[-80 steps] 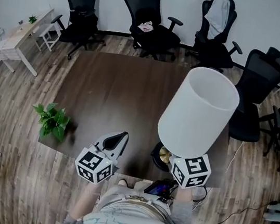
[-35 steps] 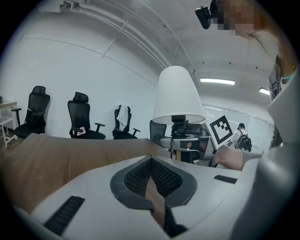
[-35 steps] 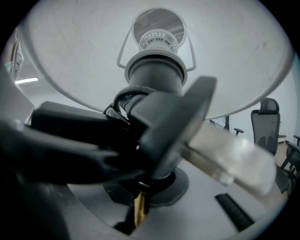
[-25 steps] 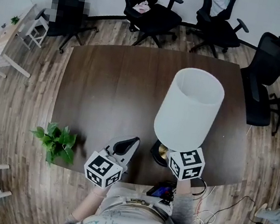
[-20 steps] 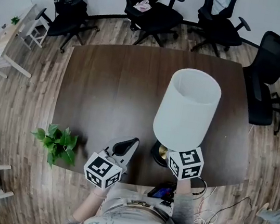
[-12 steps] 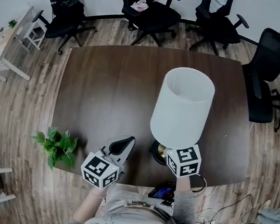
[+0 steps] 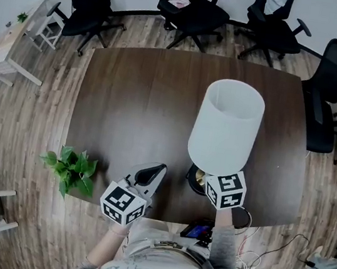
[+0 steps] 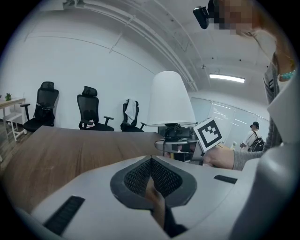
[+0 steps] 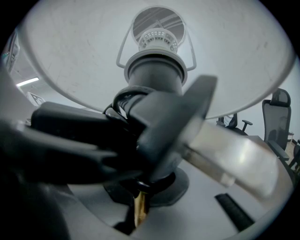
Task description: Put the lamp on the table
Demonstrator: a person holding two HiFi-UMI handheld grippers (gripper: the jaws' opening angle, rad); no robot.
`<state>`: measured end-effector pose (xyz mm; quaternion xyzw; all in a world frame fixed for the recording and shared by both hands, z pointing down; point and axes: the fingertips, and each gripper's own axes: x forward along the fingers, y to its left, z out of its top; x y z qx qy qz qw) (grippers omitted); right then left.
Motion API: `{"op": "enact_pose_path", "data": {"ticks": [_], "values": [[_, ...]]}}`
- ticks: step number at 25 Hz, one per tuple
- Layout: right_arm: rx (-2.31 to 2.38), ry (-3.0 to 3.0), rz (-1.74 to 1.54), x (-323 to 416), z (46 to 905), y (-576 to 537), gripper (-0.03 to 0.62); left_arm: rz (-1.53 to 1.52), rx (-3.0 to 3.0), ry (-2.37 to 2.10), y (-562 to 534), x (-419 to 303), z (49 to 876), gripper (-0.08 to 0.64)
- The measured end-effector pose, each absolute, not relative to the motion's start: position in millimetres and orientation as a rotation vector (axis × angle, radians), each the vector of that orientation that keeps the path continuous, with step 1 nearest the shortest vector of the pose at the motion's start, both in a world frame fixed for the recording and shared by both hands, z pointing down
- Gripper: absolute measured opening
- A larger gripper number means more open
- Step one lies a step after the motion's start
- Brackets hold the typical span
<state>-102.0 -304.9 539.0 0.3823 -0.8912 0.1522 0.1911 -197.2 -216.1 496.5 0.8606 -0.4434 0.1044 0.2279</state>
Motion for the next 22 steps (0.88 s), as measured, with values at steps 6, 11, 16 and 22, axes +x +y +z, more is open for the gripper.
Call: {"op": "enact_pose_path", "data": {"ticks": [6,11,16,22], "values": [[1.037,-2.503,0.434,-112,551,-309,0.018,0.296,2.328,-1.213,-210,-201,510,0.011],[1.014,-2.476,0.435,-114,563,-309,0.018,0.295,2.317,-1.216,-207,-200,513,0.011],[1.004,-2.472,0.432,-115,569,-308,0.018,0.298,2.311,-1.216,-207,-200,516,0.012],[1.005,-2.49,0.434,-118,572,-309,0.018,0.303,2.303,-1.219,-209,-203,517,0.011]]}}
